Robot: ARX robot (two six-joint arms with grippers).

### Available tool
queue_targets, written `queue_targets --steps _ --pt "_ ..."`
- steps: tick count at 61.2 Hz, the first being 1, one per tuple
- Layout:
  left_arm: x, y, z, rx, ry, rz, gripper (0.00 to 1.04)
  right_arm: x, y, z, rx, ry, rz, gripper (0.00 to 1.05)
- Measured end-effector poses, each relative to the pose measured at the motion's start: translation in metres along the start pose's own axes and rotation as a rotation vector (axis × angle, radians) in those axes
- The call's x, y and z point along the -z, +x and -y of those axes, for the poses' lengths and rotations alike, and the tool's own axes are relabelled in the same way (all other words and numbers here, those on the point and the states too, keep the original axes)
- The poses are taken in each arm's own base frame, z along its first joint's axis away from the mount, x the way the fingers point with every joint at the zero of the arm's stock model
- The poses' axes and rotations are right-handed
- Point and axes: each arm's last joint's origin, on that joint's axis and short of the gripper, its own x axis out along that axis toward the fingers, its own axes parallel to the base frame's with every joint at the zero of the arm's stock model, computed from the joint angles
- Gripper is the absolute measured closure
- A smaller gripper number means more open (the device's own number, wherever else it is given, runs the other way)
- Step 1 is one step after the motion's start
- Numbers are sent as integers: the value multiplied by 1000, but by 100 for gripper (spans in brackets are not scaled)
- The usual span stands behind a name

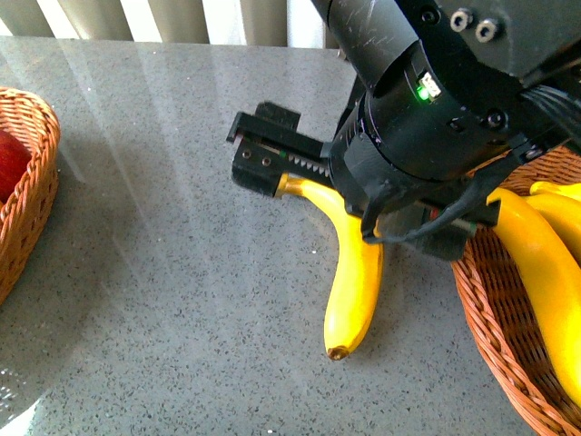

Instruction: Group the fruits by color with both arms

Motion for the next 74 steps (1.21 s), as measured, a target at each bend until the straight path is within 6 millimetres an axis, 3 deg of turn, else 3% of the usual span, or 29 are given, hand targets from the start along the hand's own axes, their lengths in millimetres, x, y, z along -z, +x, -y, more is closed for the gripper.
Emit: queue_targets --steps 4,31,53,74 --pt "0 0 0 0 0 0 9 -3 -4 -1 -19 -21 44 9" --pt "0 0 0 0 0 0 9 -14 -13 -8 -15 37 -66 9" --pt "0 0 0 0 0 0 9 -30 13 6 68 42 -89 9" --pt "0 0 0 0 0 0 9 -42 25 1 77 15 -89 9"
